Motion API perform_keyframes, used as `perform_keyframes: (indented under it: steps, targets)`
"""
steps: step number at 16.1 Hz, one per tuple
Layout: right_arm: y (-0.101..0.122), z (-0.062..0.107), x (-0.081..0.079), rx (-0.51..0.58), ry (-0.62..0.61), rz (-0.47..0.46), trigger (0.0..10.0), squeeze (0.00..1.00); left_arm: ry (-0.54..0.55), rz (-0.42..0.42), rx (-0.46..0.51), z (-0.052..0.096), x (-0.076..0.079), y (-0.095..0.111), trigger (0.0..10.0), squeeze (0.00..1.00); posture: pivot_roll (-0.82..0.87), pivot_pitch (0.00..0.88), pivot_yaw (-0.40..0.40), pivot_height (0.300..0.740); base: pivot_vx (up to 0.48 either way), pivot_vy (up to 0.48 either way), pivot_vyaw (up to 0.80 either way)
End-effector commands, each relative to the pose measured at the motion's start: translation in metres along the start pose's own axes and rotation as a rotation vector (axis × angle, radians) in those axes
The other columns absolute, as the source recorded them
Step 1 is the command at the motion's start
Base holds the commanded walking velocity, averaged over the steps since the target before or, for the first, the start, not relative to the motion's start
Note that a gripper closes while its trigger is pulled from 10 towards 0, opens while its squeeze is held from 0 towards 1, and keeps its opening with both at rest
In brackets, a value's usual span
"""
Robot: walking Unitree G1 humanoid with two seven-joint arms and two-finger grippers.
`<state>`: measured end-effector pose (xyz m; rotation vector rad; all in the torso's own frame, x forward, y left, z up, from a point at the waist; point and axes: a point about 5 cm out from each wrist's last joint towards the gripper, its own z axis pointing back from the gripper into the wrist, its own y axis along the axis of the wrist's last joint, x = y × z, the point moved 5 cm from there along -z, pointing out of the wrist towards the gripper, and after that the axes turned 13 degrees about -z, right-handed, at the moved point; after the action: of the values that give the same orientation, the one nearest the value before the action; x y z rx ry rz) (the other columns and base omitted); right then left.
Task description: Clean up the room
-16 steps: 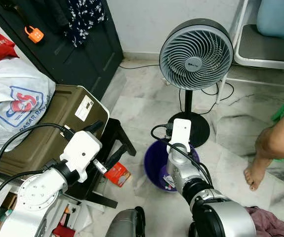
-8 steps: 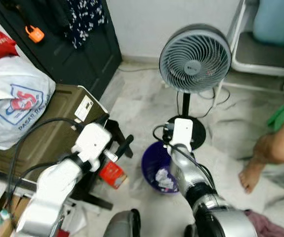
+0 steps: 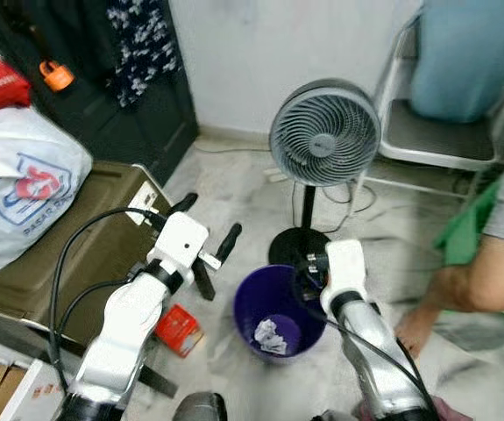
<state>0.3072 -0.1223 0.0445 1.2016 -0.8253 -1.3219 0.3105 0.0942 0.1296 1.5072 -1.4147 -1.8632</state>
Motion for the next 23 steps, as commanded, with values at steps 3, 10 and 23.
perform_keyframes:
  steps: [3, 10, 23]
  targets:
    - [0.021, 0.016, 0.013, 0.032, 0.005, 0.003, 10.0, 1.0, 0.081, -0.01, -0.005, -0.006, -0.008, -0.007, 10.0, 0.0, -0.01, 0.0, 0.089, 0.74, 0.0, 0.0, 0.0]
    - [0.073, 0.007, -0.005, 0.252, 0.003, 0.001, 10.0, 1.0, 0.163, -0.007, -0.02, -0.011, -0.024, -0.025, 10.0, 0.0, 0.01, 0.0, 0.066, 0.74, 0.0, 0.0, 0.0]
    - [0.053, 0.037, 0.047, 0.246, -0.158, -0.055, 10.0, 1.0, 0.349, 0.22, -0.151, 0.026, -0.032, -0.062, 10.0, 0.0, -0.03, 0.0, 0.035, 0.74, 0.0, 0.0, 0.0]
